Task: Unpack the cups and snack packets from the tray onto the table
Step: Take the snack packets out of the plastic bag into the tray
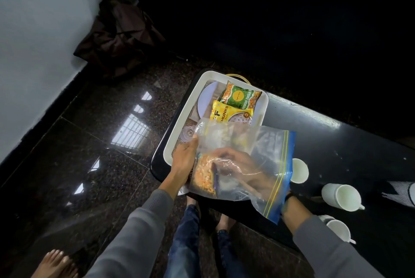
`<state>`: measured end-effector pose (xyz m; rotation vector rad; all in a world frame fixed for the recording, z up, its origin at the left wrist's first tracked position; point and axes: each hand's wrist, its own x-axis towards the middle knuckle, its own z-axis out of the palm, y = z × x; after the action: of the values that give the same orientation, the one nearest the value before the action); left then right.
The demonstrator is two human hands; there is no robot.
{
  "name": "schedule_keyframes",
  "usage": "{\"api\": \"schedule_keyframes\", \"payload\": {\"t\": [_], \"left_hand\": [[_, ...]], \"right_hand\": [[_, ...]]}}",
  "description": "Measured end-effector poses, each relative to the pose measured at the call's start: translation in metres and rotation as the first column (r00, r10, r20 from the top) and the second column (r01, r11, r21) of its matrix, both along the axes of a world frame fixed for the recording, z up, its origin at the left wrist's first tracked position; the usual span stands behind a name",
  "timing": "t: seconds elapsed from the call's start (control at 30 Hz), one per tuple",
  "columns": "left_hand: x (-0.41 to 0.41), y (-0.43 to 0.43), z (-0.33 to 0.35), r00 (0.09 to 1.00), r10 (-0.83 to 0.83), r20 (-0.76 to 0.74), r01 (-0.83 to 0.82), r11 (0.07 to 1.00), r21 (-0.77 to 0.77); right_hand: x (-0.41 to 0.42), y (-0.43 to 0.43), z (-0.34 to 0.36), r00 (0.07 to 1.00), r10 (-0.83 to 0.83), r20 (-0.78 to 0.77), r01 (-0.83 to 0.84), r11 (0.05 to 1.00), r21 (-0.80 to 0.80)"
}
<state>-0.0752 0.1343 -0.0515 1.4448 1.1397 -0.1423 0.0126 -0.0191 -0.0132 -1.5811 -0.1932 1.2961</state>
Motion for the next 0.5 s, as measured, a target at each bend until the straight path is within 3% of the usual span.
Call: {"api": "schedule_keyframes", "payload": {"t": [0.1,0.2,0.3,0.4,0.47,0.5], "left_hand": [[0.004,0.001,-0.001,0.999,-0.031,0.010,0.031,0.999,0.034],[0.009,0.001,-0.002,0.997,-0.072,0.011,0.071,0.995,0.074],[0.010,0.000,-0.002,0.997,-0.076,0.024,0.074,0.995,0.072],[0.010,0.000,-0.003,0.997,-0.062,0.037,0.060,0.997,0.053],[0.010,0.001,-0.004,0.998,-0.066,0.023,0.064,0.996,0.069],[0.010,0.001,-0.004,0.998,-0.065,0.018,0.064,0.995,0.075]], "right_hand": [[-0.002,0.002,0.006,0.979,-0.093,-0.181,0.070,0.989,-0.132],[-0.001,-0.005,0.012,0.996,0.052,-0.076,-0.064,0.984,-0.166],[0.001,-0.011,0.011,0.993,0.031,-0.115,-0.047,0.988,-0.147],[0.006,-0.019,0.003,0.993,-0.076,-0.085,0.059,0.981,-0.187],[0.007,-0.027,-0.004,0.958,-0.241,-0.157,0.204,0.955,-0.217],[0.007,-0.028,-0.002,0.953,-0.265,-0.149,0.241,0.957,-0.161]]}}
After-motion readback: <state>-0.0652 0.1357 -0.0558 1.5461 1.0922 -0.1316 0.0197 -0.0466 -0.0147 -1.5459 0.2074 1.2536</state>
